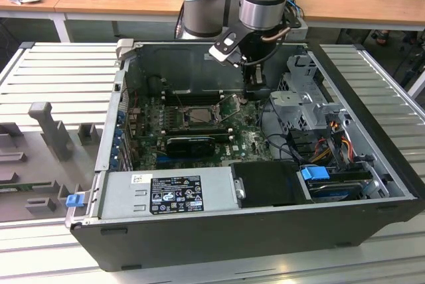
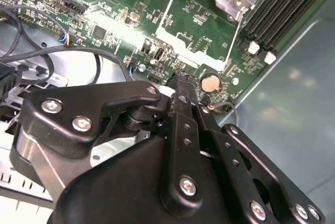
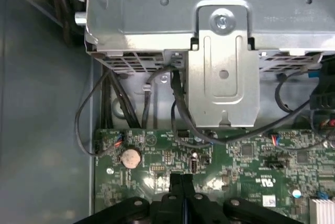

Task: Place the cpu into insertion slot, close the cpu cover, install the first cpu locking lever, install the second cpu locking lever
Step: 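Close the cpu cover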

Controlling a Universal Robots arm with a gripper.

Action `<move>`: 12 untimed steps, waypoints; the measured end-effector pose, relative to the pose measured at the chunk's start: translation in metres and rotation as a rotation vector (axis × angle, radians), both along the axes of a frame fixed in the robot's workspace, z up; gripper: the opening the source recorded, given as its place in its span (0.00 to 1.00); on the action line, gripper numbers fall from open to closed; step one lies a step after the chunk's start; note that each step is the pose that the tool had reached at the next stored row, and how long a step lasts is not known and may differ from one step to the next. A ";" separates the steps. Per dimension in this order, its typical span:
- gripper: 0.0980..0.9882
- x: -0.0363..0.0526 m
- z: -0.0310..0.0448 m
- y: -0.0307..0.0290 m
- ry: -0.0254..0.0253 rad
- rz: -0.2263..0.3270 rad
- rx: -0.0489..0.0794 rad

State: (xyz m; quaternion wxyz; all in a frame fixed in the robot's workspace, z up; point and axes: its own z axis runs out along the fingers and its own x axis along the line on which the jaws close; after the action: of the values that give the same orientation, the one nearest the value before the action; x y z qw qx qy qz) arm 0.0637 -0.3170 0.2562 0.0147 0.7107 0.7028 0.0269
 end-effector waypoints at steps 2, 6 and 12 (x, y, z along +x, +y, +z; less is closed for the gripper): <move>0.01 0.0010 -0.0046 -0.0007 0.0029 0.000 0.000; 0.01 0.0010 -0.0056 -0.0015 0.0320 0.001 0.000; 0.01 -0.0025 -0.0052 -0.0020 0.0405 0.006 0.004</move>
State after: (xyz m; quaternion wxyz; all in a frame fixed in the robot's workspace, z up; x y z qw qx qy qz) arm 0.0612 -0.3191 0.2510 -0.0011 0.7091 0.7049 0.0139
